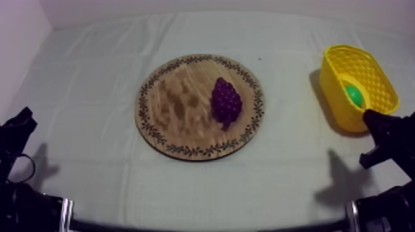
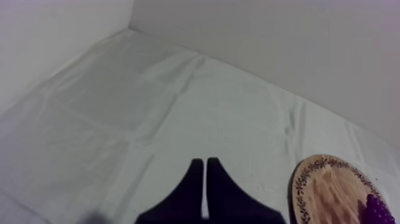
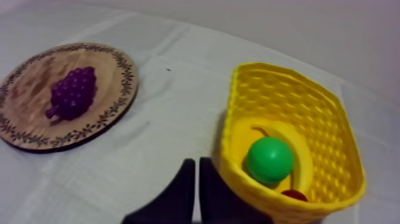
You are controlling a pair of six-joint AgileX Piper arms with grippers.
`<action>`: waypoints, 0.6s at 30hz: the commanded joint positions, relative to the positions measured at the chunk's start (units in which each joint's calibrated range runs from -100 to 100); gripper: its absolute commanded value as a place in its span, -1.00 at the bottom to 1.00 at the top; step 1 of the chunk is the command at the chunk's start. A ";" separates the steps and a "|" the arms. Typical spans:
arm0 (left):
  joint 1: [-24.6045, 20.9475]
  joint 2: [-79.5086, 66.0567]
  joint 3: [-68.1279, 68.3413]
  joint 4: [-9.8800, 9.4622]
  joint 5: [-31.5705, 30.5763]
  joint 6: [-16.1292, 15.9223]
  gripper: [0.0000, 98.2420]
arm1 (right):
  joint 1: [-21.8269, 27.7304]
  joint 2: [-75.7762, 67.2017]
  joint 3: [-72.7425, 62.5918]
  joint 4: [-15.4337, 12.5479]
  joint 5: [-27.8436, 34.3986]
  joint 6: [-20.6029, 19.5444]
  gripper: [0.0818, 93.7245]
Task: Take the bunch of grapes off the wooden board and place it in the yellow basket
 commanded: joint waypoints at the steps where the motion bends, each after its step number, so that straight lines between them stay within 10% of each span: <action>1: -0.01 0.03 0.04 0.01 0.03 0.01 -1.00 | -2.32 -0.04 0.02 0.00 0.03 0.04 -0.99; 8: -0.01 0.03 0.04 0.01 0.03 0.01 -1.00 | -6.93 0.06 -1.64 0.36 4.78 -1.31 -0.99; 18: -0.01 0.03 0.04 0.01 0.03 0.02 -1.00 | -11.80 13.62 -9.98 8.22 7.26 -11.83 -0.99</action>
